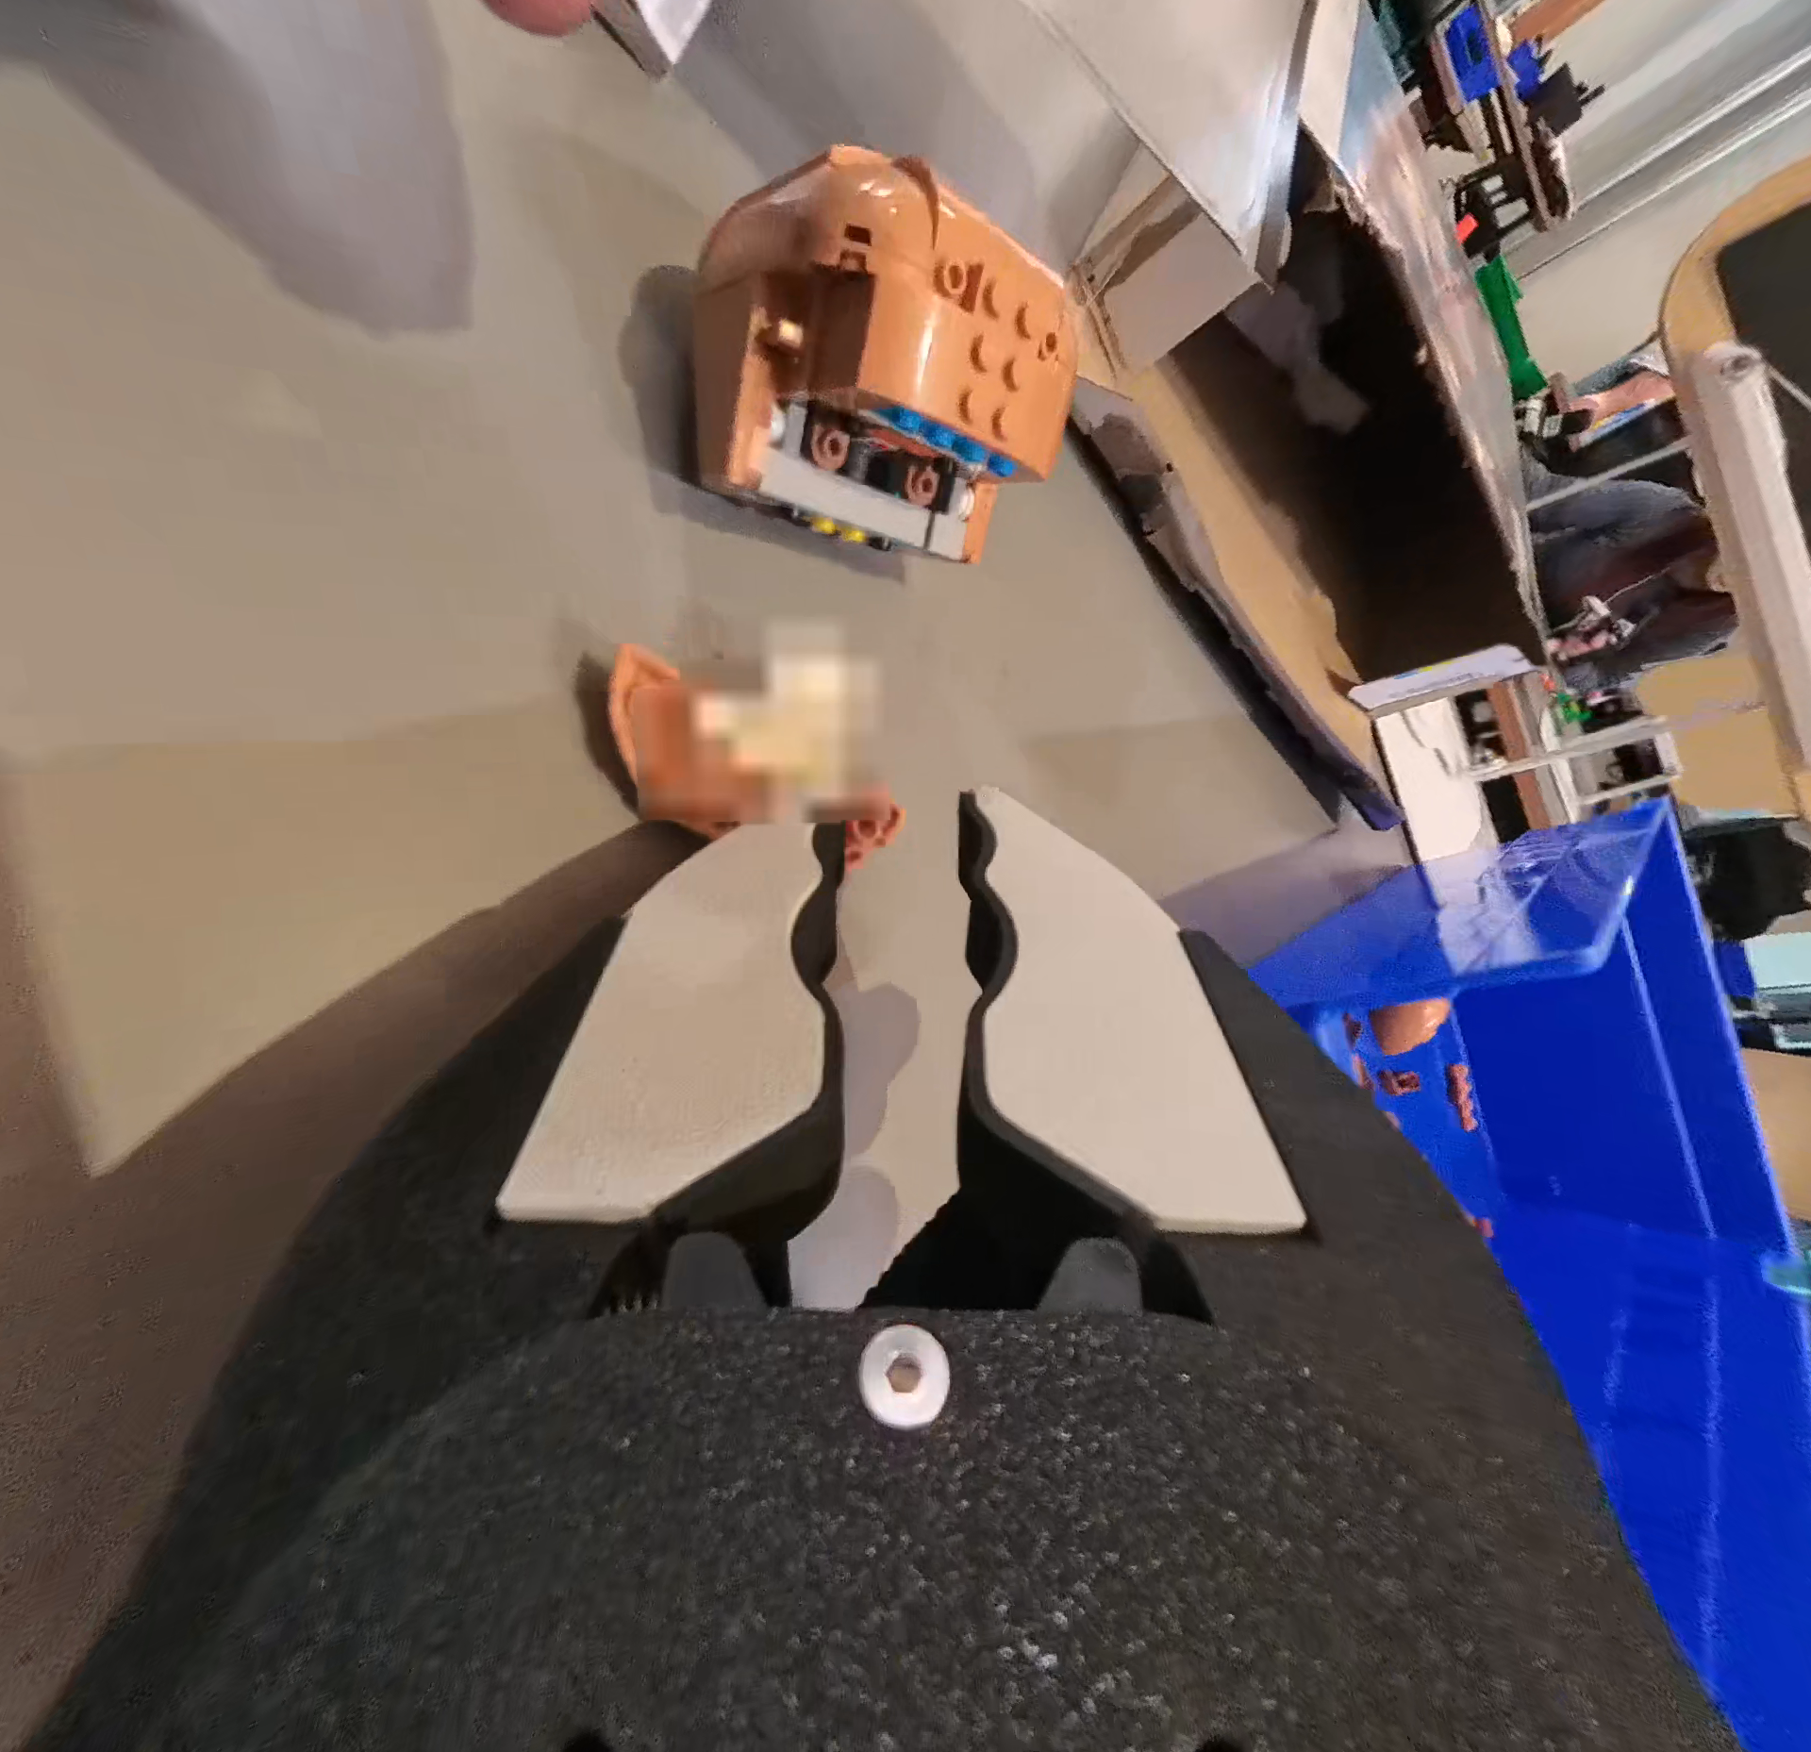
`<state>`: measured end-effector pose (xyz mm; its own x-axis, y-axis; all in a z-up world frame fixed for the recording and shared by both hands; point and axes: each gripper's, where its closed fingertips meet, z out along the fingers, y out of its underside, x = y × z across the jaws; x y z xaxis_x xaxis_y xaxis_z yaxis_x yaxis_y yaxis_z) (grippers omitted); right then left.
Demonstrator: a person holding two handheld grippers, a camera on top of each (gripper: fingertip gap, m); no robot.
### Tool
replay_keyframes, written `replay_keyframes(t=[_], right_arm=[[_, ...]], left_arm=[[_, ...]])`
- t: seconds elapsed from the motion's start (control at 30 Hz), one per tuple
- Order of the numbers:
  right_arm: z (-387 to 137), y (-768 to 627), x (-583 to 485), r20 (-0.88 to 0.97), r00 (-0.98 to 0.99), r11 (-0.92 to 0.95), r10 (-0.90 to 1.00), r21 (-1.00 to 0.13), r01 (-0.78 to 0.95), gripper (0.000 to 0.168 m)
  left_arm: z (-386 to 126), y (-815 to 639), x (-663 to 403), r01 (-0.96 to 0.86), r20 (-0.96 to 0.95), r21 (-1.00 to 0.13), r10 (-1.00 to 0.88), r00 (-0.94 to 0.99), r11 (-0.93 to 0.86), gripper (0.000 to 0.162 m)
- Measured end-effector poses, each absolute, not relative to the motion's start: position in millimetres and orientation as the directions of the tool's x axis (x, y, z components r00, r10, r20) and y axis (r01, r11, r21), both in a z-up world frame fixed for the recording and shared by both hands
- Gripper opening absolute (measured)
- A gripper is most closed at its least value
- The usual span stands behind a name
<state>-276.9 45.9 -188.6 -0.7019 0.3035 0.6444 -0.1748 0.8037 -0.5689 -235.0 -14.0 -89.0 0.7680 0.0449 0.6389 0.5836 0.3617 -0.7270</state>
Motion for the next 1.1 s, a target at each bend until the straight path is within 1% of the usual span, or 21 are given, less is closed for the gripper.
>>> replay_keyframes(t=[0.07, 0.13, 0.2, 0.23, 0.3, 0.37, 0.4, 0.47, 0.53, 0.6, 0.67, 0.8, 0.87, 0.97, 1.03, 1.1], right_arm=[[-183, 41, -286, 0.682, -0.68, 0.816, 0.27, -0.537, -0.214, 0.024], [-165, 29, -289, 0.722, -0.65, 0.779, 0.236, -0.54, -0.317, 0.026], [-137, 7, -283, 0.771, -0.609, 0.673, 0.184, -0.551, -0.494, 0.028], [-121, -4, -279, 0.807, -0.57, 0.605, 0.156, -0.534, -0.59, 0.028], [-99, -23, -266, 0.869, -0.487, 0.463, 0.084, -0.467, -0.753, 0.029], [-90, -39, -259, 0.904, -0.427, 0.343, 0.033, -0.412, -0.844, 0.031], [-86, -44, -260, 0.912, -0.408, 0.305, 0.047, -0.402, -0.863, 0.034], [-82, -51, -265, 0.913, -0.388, 0.26, 0.13, -0.409, -0.875, 0.034], [-88, -49, -263, 0.909, -0.38, 0.249, 0.174, -0.413, -0.876, 0.037], [-95, -43, -256, 0.913, -0.354, 0.244, 0.203, -0.398, -0.885, 0.036], [-97, -40, -250, 0.899, -0.38, 0.235, 0.218, -0.426, -0.873, 0.038], [-86, -40, -255, 0.856, -0.432, 0.262, 0.283, -0.502, -0.824, 0.051], [-88, -41, -257, 0.84, -0.466, 0.258, 0.278, -0.533, -0.806, 0.048], [-94, -41, -256, 0.851, -0.46, 0.263, 0.252, -0.518, -0.814, 0.035], [-94, -41, -254, 0.858, -0.455, 0.26, 0.239, -0.508, -0.821, 0.029], [-95, -41, -252, 0.865, -0.444, 0.265, 0.234, -0.496, -0.827, 0.029]], left_arm=[[-88, -15, -235, 0.592, 0.646, -0.714, 0.026, 0.763, 0.374, 0.017], [-87, -15, -234, 0.6, 0.654, -0.699, 0.008, 0.756, 0.388, 0.017], [-85, -18, -236, 0.597, 0.657, -0.689, 0.007, 0.754, 0.411, 0.017], [-84, -21, -238, 0.592, 0.659, -0.681, 0.007, 0.752, 0.431, 0.016], [-82, -28, -243, 0.591, 0.674, -0.651, 0.005, 0.739, 0.477, 0.016], [-81, -35, -249, 0.588, 0.691, -0.622, 0.009, 0.723, 0.518, 0.016], [-81, -38, -252, 0.583, 0.697, -0.613, 0.016, 0.717, 0.534, 0.016], [-82, -42, -255, 0.575, 0.703, -0.605, 0.031, 0.71, 0.552, 0.016], [-83, -42, -256, 0.573, 0.706, -0.605, 0.04, 0.707, 0.553, 0.016], [-84, -40, -256, 0.571, 0.706, -0.613, 0.055, 0.706, 0.546, 0.016], [-86, -37, -256, 0.579, 0.709, -0.621, 0.063, 0.703, 0.528, 0.016], [-90, -29, -253, 0.58, 0.696, -0.655, 0.089, 0.713, 0.485, 0.016], [-91, -26, -252, 0.582, 0.692, -0.664, 0.093, 0.716, 0.469, 0.016], [-93, -22, -249, 0.585, 0.686, -0.68, 0.1, 0.721, 0.442, 0.016], [-95, -18, -247, 0.585, 0.677, -0.695, 0.106, 0.729, 0.418, 0.016], [-94, -17, -246, 0.58, 0.671, -0.701, 0.108, 0.734, 0.416, 0.016]])
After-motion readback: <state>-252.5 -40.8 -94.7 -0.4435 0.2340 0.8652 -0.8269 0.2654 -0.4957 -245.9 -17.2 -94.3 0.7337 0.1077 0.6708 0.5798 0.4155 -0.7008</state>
